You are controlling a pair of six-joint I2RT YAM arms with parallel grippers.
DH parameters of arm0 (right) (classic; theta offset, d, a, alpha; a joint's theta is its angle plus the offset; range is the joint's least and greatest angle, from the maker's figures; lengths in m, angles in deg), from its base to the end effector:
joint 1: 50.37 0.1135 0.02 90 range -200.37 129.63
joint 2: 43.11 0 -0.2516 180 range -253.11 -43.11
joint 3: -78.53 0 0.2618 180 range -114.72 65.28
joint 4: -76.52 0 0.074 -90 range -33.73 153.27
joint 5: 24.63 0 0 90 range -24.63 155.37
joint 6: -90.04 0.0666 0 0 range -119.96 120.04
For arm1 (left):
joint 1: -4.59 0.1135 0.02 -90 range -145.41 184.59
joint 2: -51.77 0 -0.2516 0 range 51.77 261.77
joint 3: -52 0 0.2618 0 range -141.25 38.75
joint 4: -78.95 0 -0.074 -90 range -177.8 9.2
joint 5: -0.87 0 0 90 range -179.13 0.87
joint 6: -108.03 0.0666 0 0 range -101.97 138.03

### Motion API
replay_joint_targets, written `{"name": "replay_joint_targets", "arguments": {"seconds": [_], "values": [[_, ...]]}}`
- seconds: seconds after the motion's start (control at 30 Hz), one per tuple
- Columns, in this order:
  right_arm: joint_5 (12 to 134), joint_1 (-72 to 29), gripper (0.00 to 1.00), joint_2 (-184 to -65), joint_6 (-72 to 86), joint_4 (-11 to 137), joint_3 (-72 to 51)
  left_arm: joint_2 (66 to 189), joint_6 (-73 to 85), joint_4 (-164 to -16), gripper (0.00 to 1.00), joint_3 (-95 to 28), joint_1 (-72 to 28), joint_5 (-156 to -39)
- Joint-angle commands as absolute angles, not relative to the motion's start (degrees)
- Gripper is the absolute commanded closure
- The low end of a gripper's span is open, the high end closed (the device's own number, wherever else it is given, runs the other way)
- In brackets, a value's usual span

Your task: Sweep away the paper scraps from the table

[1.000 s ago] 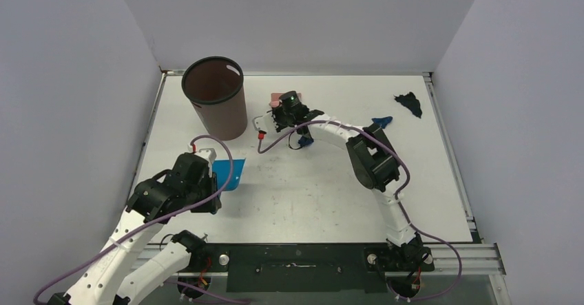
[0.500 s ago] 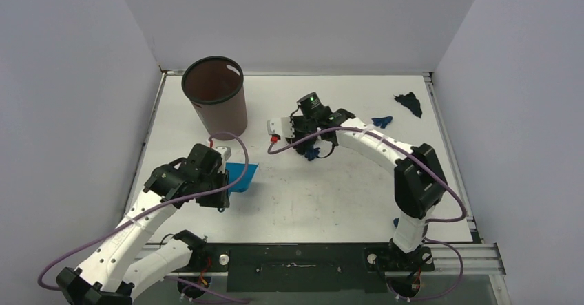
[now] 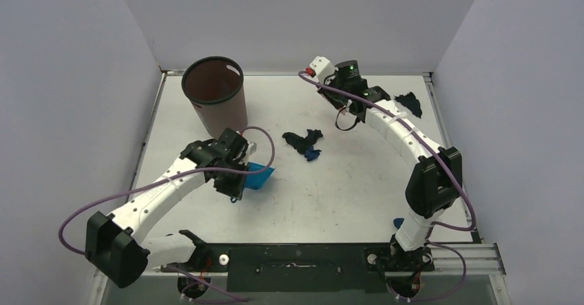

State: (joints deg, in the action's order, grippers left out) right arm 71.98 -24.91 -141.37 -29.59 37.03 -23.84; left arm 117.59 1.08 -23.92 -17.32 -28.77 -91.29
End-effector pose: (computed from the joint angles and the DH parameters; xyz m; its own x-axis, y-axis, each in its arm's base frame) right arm 0.3863 0.1924 0.3001 -0.2014 -0.6398 -0.7417 -0.7033 0.6215 -0.3452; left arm 0.1806 -0.1219 0.2242 -0.9293 0.2631 -0.2591 0.3005 0.9466 -0.1168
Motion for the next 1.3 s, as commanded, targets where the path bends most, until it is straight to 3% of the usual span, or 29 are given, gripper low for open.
{"name": "replay_joint_targets", "arguments": {"seconds": [0.0,0.23,0.6,1.03,1.27], "values": [[62.54,-23.97,0.95,-144.68,-17.26,37.24,-27.68,123.81,3.48,-28.74,1.00,-22.68,-31.09,-90.30],[60.78,-22.16,0.95,-150.96,-15.03,36.81,-30.31,135.44,5.32,-33.00,1.00,-29.01,-33.19,-93.01],[68.63,-15.55,0.95,-156.66,-9.73,31.33,-32.51,153.44,8.07,-31.30,1.00,-37.64,-35.08,-89.57],[88.85,-13.76,0.95,-155.23,-4.67,23.75,-34.41,157.13,8.34,-36.33,1.00,-38.93,-35.82,-89.57],[91.62,-13.72,0.95,-150.15,-5.00,21.79,-32.86,153.14,7.21,-39.10,1.00,-35.76,-36.18,-86.00]]}}
